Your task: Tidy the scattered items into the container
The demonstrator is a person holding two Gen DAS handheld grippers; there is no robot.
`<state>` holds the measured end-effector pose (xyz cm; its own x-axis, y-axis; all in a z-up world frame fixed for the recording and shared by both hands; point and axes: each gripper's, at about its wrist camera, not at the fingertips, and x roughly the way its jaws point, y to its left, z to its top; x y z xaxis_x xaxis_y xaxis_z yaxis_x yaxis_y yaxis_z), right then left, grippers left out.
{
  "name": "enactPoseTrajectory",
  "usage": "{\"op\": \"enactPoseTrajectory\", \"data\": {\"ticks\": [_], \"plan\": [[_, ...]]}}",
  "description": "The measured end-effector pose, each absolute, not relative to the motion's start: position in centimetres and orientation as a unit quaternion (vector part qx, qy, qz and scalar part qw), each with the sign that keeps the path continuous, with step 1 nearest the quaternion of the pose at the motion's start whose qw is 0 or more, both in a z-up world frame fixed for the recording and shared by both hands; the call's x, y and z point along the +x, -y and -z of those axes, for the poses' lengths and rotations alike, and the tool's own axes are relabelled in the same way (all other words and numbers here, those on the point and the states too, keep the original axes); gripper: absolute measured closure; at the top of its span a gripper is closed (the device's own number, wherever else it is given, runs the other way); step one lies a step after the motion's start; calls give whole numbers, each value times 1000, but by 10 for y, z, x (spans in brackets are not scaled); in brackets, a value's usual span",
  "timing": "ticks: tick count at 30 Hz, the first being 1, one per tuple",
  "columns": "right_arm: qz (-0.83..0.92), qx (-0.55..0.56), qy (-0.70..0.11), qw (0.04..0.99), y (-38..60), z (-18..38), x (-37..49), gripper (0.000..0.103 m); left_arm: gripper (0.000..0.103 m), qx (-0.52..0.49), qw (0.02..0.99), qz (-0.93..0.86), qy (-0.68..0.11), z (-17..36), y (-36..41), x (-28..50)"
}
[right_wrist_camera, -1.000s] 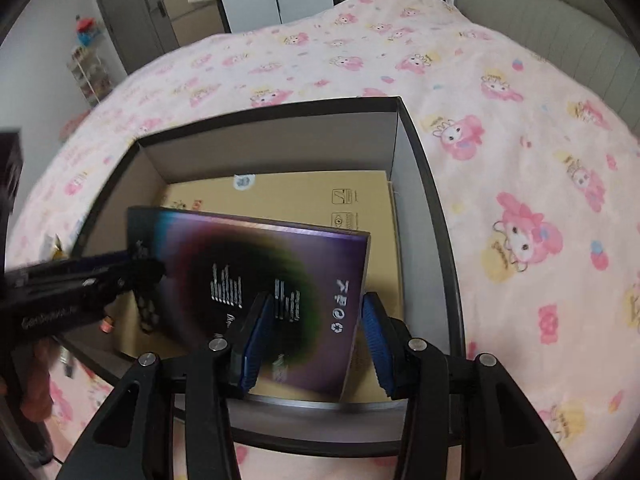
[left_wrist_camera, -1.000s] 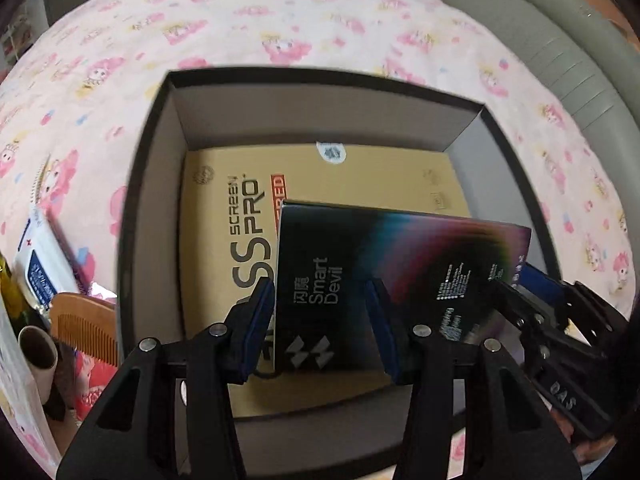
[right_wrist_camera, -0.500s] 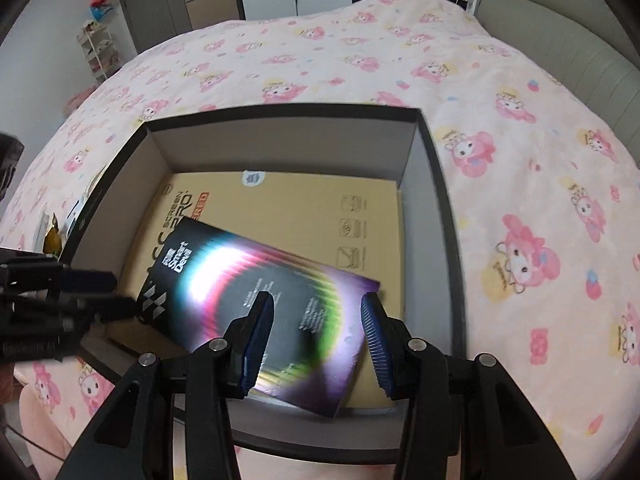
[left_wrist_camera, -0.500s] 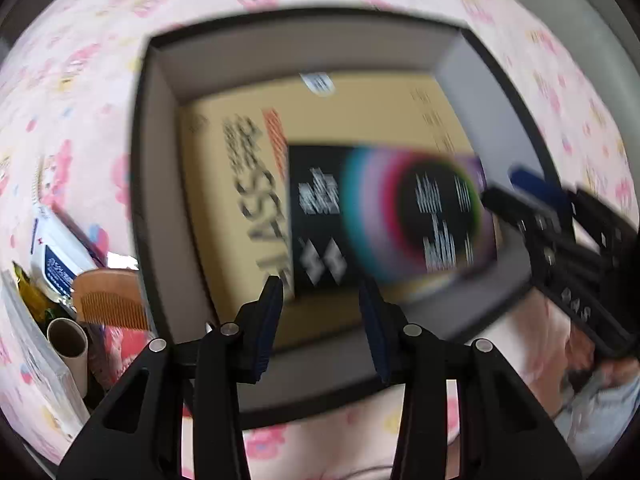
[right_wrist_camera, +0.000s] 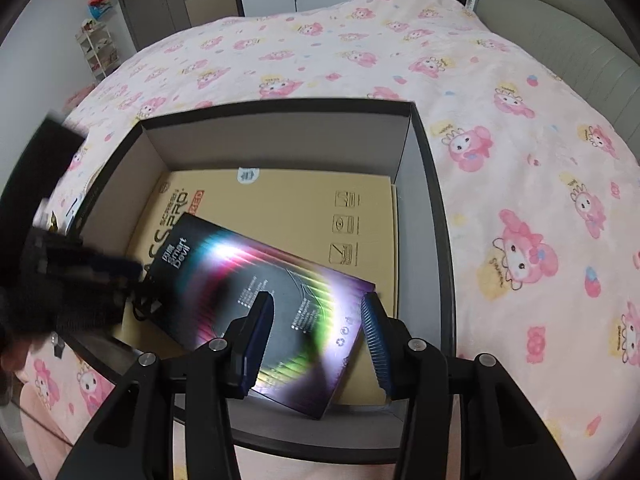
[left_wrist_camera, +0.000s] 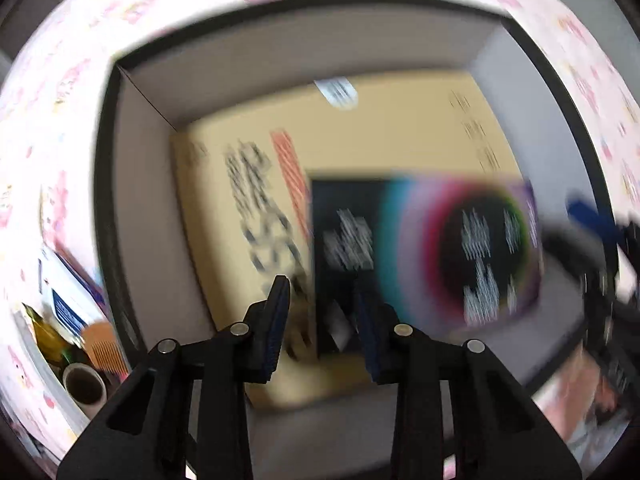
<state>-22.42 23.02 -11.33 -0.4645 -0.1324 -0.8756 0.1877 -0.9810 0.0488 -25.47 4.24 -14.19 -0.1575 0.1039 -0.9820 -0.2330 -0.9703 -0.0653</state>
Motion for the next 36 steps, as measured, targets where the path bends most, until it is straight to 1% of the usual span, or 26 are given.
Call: {"op": "enactPoseTrajectory", "data": {"ticks": [3, 4, 6, 10, 13, 14, 15, 18, 20, 24, 28, 31, 33, 34, 36], "plan": [[852, 515, -25, 95, -230, 117, -225, 62, 71, -638, 91, -765, 0, 138, -30, -261], [852, 514, -25, 96, -231, 117, -224, 62, 71, -639, 100, -763, 8, 134, -28, -257], [851, 515, -29, 100, -231, 118, -222, 62, 71, -646, 124, -753, -7, 125, -26, -241], [846, 521, -45, 103, -228, 120, -224, 62, 72, -683, 134, -715, -62, 124, -25, -217], [841, 527, -49, 113, -220, 119, -229, 62, 71, -702, 141, -688, -121, 131, -34, -205], [839, 529, -50, 118, -217, 119, -230, 62, 73, -704, 142, -682, -138, 135, -38, -202], [837, 531, -52, 120, -215, 118, -230, 62, 74, -706, 145, -679, -141, 136, -39, -201], [838, 530, -57, 115, -214, 116, -227, 61, 79, -707, 141, -679, -139, 139, -40, -203], [840, 528, -52, 111, -218, 114, -225, 61, 79, -716, 139, -671, -134, 149, -41, -204], [842, 528, -48, 103, -226, 111, -226, 61, 81, -712, 124, -673, -155, 165, -49, -207], [840, 530, -49, 101, -231, 110, -227, 61, 81, -681, 103, -715, -119, 148, -49, -235], [838, 535, -45, 100, -232, 112, -230, 61, 81, -664, 83, -740, -68, 149, -48, -262], [836, 538, -42, 97, -232, 115, -233, 61, 80, -664, 84, -742, -39, 154, -51, -265], [835, 540, -40, 97, -231, 116, -234, 61, 77, -663, 84, -743, -30, 156, -54, -265], [832, 544, -35, 102, -231, 119, -234, 61, 77, -660, 98, -745, -18, 156, -62, -261]]}}
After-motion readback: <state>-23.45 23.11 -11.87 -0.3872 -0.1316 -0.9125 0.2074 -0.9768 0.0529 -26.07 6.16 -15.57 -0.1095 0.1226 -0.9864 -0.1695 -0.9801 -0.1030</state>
